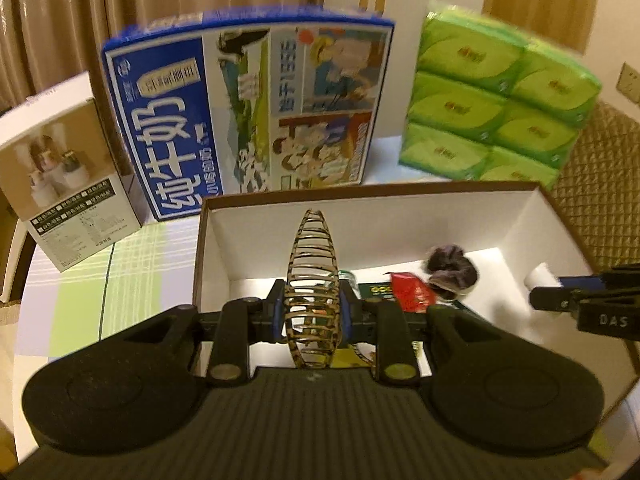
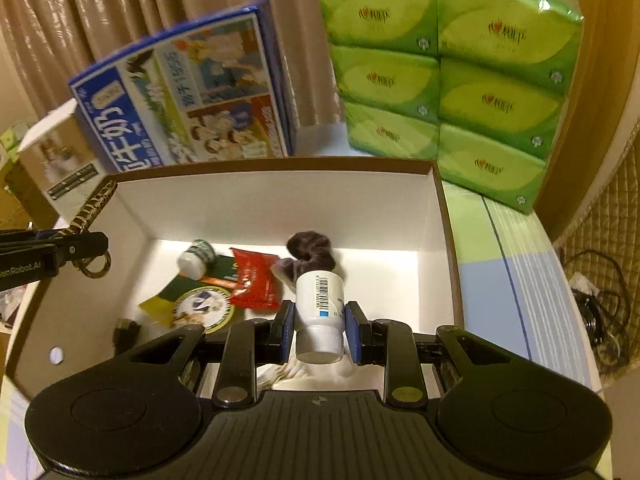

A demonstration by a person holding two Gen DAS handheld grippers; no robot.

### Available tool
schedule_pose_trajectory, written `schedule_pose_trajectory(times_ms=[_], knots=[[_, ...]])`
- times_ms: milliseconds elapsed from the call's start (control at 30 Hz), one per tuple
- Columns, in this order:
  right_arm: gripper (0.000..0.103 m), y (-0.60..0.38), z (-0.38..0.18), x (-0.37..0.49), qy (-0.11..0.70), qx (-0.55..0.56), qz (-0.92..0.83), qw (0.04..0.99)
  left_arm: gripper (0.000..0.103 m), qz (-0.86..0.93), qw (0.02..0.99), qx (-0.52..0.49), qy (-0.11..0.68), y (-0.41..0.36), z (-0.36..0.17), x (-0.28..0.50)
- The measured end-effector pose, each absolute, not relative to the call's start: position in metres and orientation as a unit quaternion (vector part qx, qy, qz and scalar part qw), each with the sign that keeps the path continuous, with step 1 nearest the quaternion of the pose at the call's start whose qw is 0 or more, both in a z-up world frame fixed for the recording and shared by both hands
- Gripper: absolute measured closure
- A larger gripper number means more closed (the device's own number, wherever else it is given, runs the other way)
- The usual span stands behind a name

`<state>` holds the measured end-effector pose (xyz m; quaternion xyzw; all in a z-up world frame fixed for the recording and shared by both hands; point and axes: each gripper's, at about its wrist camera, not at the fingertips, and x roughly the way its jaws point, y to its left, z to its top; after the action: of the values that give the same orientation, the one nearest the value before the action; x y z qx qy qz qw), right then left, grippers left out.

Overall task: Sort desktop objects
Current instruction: 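Carry the wire clip and pill bottle with both tools into the brown box, then open left tool to release the clip while right tool releases the bottle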

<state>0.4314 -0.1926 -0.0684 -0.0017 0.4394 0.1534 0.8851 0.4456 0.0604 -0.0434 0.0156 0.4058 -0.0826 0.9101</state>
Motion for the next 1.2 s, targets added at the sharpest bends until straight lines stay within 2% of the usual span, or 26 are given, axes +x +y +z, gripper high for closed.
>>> schedule_pose_trajectory(times_ms=[367, 800, 867, 933, 1000, 1200], knots=[[0.079, -0.188, -0.087, 0.458, 0.453, -0.017, 0.148, 0.879, 0.081, -0.060, 0.887, 0.041, 0.457, 0.049, -0.084, 0.488], [0.079, -0.186, -0.094, 0.469, 0.456, -0.027, 0.144, 0.878, 0.081, -0.059, 0.873, 0.039, 0.482, 0.045, -0.101, 0.505], [0.079, -0.186, -0.094, 0.470, 0.457, -0.026, 0.144, 0.878, 0.077, -0.054, 0.875, 0.046, 0.479, 0.045, -0.099, 0.505], [0.079, -0.186, -0.095, 0.470, 0.456, -0.027, 0.145, 0.878, 0.068, -0.060, 0.875, 0.049, 0.477, 0.044, -0.097, 0.505], [0.079, -0.186, -0.095, 0.471, 0.456, -0.028, 0.145, 0.878, 0.064, -0.067, 0.878, 0.046, 0.471, 0.042, -0.092, 0.503], [0.079, -0.185, -0.096, 0.473, 0.455, -0.027, 0.145, 0.878, 0.056, -0.077, 0.885, 0.055, 0.455, 0.037, -0.082, 0.496]])
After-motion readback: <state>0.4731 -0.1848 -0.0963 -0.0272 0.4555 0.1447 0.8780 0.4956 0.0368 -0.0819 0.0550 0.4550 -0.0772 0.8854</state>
